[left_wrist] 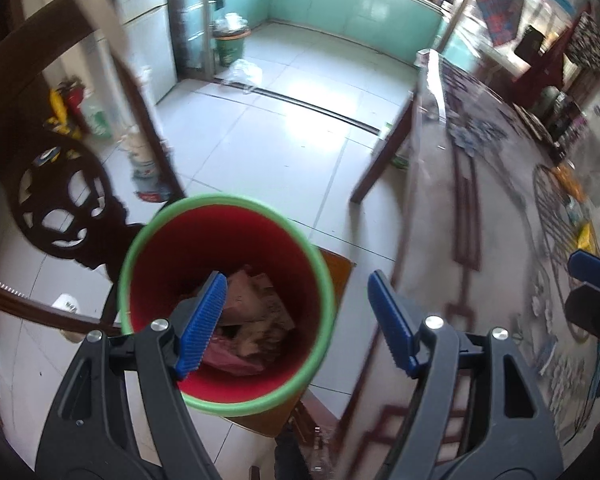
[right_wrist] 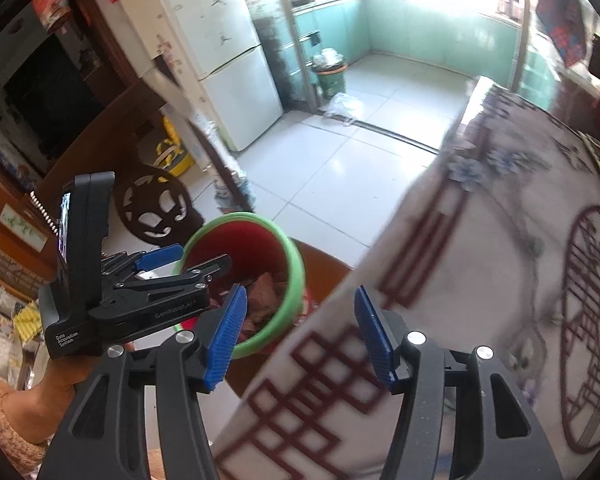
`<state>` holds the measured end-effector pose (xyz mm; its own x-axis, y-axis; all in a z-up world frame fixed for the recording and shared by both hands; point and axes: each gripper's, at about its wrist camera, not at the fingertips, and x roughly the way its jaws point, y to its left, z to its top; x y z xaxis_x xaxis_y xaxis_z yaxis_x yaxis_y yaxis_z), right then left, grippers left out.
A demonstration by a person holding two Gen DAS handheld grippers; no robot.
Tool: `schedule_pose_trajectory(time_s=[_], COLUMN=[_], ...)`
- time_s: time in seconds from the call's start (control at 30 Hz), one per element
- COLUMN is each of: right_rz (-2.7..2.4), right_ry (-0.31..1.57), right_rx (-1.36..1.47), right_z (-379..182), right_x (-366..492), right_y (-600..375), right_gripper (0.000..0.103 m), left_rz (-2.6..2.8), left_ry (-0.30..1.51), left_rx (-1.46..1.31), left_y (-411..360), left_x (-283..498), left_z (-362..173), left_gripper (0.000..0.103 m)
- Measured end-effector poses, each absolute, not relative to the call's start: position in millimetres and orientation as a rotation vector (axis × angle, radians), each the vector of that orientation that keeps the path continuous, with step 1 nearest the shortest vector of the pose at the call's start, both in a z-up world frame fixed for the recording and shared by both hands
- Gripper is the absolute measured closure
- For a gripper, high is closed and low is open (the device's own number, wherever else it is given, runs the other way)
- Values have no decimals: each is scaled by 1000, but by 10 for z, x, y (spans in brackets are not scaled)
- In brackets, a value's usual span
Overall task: Collect trash
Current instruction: 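Move both grippers from the bin back over the table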
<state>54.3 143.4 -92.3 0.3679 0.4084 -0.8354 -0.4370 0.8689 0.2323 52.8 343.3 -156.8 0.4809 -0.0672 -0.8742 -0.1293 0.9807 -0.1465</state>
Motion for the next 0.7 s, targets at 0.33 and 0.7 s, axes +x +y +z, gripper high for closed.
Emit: schedule_pose_trajectory(time_s=[0.33,0.7], right_rz=[264,-287], right_ry=[1069,1032], right_rx=[81,311], right_z=[-1022,-1173], right_x=[474,448], right_y=[-417,-3417], right_gripper=[43,25], left_rz=[-83,-249], left_ry=[1086,1096], left_rx=[-118,-67], left_y=[2225,443], left_x=[654,619], left_z=[-1520,-1426], left_gripper=[33,32])
